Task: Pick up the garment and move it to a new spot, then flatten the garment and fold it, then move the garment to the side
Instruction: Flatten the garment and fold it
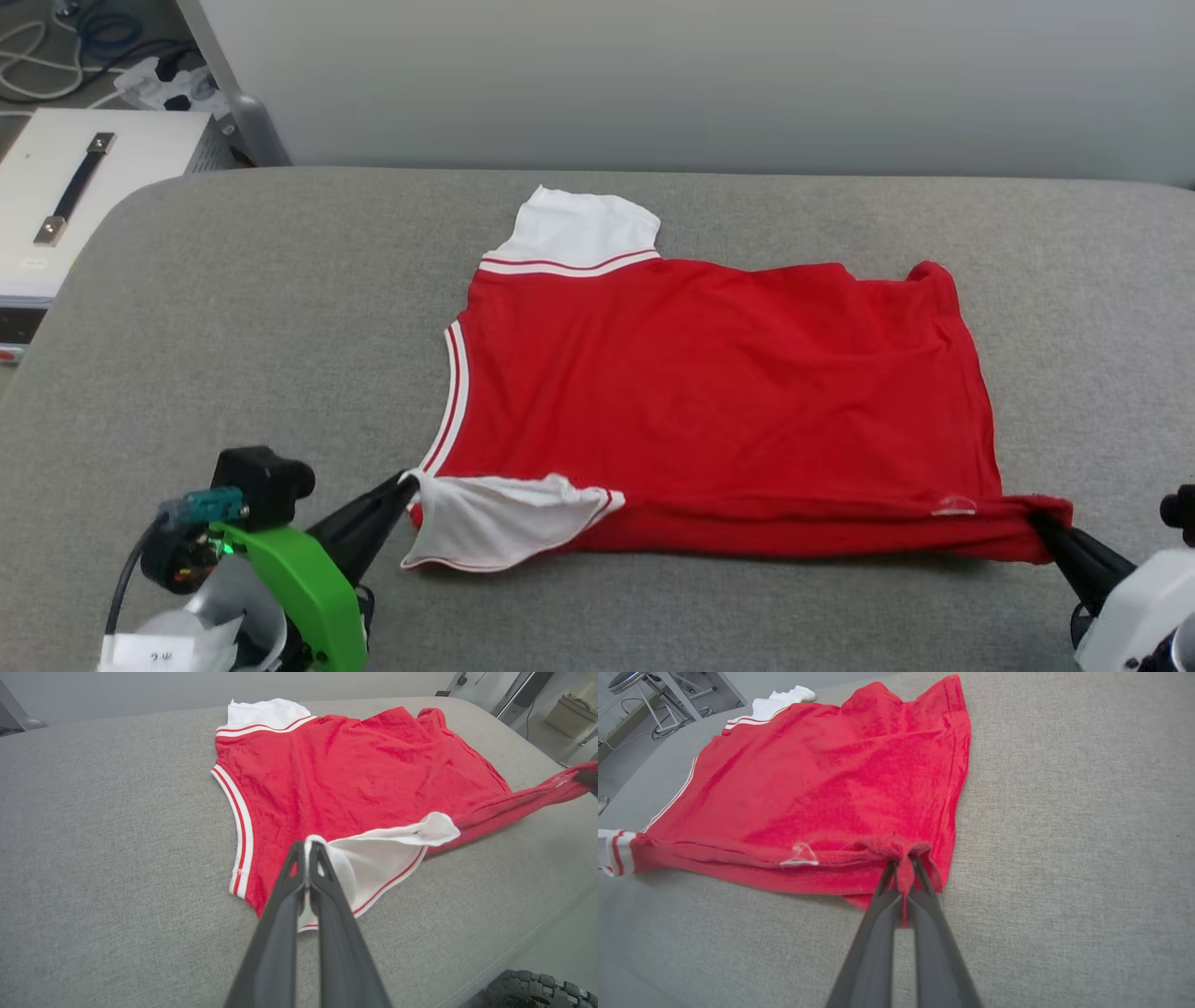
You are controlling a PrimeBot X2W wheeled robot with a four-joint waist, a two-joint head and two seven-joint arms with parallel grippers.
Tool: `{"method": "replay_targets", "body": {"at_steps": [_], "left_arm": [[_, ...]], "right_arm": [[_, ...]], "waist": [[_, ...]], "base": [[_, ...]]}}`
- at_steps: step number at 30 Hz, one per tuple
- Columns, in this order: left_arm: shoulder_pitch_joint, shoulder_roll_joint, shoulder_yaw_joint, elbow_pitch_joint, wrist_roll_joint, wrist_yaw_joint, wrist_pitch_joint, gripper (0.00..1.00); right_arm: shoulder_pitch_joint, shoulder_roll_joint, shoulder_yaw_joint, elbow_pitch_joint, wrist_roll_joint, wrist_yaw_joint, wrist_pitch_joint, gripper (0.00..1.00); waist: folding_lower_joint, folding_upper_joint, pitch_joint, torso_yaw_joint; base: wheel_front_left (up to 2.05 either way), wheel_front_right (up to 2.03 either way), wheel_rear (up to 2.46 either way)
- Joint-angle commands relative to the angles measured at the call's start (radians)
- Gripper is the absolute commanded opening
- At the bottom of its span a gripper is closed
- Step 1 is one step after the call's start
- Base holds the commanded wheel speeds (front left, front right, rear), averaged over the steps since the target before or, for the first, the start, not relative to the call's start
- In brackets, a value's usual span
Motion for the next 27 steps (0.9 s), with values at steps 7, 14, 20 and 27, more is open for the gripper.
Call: {"method": "replay_targets", "body": {"at_steps": [7,14,20,27], "left_arm": [[-0.142,-0.029,-0.024,0.107,0.039,-0.017,0.020,0.00],[-0.255,-0.064,-0.065,0.246,0.059,-0.031,0.006,0.00],[-0.351,-0.095,-0.137,0.408,0.077,-0.037,-0.032,0.00],[-0.401,-0.130,-0.220,0.546,0.065,-0.038,-0.079,1.00]], "right_arm": [[-0.127,0.019,0.023,0.040,-0.060,-0.001,0.075,0.00],[-0.213,0.035,0.051,0.095,-0.094,-0.001,0.130,0.00],[-0.280,0.053,0.080,0.158,-0.127,-0.001,0.164,0.00],[-0.320,0.076,0.095,0.228,-0.155,-0.001,0.167,1.00]], "waist": [[0.0000,0.0000,0.104,-0.025],[0.0000,0.0000,0.162,-0.032],[0.0000,0.0000,0.197,-0.037],[0.0000,0.0000,0.190,-0.034]], "base": [[0.00,0.00,0.00],[0.00,0.00,0.00],[0.00,0.00,0.00],[0.00,0.00,0.00]]}}
